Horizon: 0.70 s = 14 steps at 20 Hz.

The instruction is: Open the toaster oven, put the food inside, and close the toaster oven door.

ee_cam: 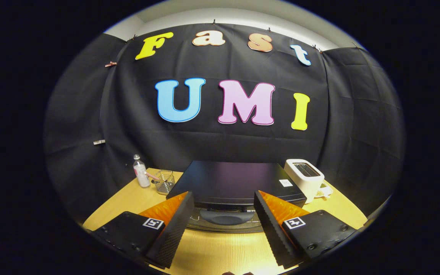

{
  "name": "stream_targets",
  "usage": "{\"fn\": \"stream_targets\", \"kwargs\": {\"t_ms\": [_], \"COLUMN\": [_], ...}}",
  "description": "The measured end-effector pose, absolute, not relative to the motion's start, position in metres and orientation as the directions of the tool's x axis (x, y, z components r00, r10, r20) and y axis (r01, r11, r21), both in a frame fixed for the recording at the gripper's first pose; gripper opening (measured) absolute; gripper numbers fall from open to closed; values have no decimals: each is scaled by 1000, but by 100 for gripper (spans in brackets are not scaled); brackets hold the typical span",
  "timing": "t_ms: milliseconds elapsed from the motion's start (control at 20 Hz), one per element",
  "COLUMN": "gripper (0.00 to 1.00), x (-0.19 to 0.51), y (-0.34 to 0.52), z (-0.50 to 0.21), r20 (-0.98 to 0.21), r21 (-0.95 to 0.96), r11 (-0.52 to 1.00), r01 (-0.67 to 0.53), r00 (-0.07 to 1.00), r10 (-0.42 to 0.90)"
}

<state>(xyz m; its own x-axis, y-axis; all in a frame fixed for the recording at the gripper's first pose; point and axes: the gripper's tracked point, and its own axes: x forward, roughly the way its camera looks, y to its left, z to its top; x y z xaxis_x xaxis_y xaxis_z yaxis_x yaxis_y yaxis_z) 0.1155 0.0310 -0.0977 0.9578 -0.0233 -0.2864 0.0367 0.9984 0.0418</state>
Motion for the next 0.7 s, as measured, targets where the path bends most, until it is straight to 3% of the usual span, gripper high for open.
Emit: {"fn": "stream_targets", "kwargs": {"t_ms": [450,700], "gripper": [98,99], "x": [153,157], "y": [26,27], "z": [-177,-181], "r20": [-460,-466], "r21": [-4,58], "r11": [997,994], "r01": [77,97], "r00": [885,883], "r10": [-70,-59]}}
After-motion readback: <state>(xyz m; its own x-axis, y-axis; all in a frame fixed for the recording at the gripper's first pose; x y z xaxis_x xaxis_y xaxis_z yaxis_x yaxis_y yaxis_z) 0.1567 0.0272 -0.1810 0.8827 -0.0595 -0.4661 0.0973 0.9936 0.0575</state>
